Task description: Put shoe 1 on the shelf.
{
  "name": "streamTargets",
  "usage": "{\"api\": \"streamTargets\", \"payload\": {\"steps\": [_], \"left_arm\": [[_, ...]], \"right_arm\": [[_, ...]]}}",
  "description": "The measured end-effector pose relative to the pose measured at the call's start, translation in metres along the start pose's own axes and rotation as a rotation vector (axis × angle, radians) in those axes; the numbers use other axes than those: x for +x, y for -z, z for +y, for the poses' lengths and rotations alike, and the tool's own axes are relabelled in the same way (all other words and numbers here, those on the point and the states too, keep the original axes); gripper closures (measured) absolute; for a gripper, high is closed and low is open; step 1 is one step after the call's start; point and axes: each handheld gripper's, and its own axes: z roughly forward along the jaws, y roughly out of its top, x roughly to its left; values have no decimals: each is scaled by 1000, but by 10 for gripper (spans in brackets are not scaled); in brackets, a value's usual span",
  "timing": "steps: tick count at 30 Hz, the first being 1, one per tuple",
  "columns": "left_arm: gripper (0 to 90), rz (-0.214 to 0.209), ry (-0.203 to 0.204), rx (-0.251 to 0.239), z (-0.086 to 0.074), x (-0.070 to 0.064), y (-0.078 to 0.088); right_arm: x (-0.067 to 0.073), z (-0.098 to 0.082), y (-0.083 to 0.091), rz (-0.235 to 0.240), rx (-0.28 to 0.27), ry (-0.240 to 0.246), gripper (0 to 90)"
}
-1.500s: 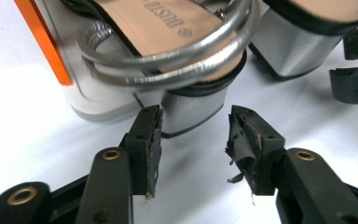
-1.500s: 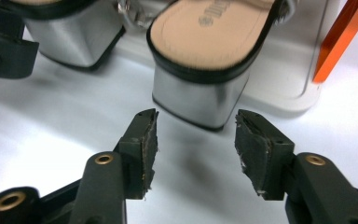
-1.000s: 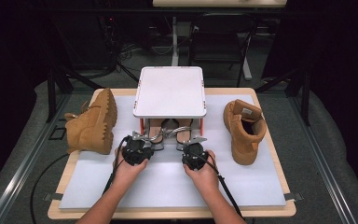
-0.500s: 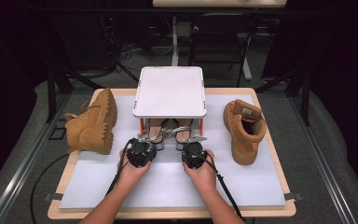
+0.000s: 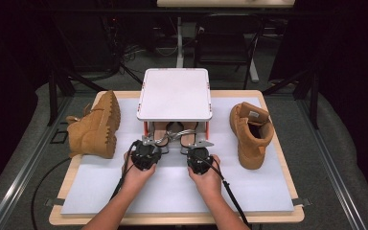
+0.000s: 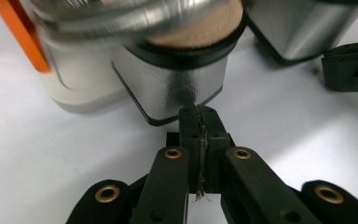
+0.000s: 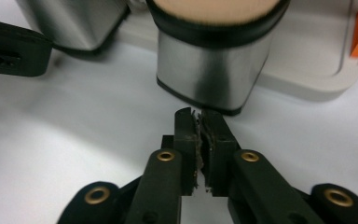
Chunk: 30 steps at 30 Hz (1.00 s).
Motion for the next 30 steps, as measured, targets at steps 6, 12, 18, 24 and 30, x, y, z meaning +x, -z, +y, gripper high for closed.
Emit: {"api": "streamTargets", "payload": {"steps": [6,12,18,24,30], "left_arm": [[900,13,3,-4,3,-1,-2],[900,28,10,-18,8,1,-1],[900,41,11,-34,15,5,2],[900,42,13,-65,19,4,6],[900,26,26,-64,22,1,7]], "right_arm": [[2,4,2,5,4,0,856],[1,4,1,11,-8,-11,859],[0,8,4,13,-23,-19,862],[0,13,10,38,-50,-35,854],[8,24,16,50,-71,-22,857]]}}
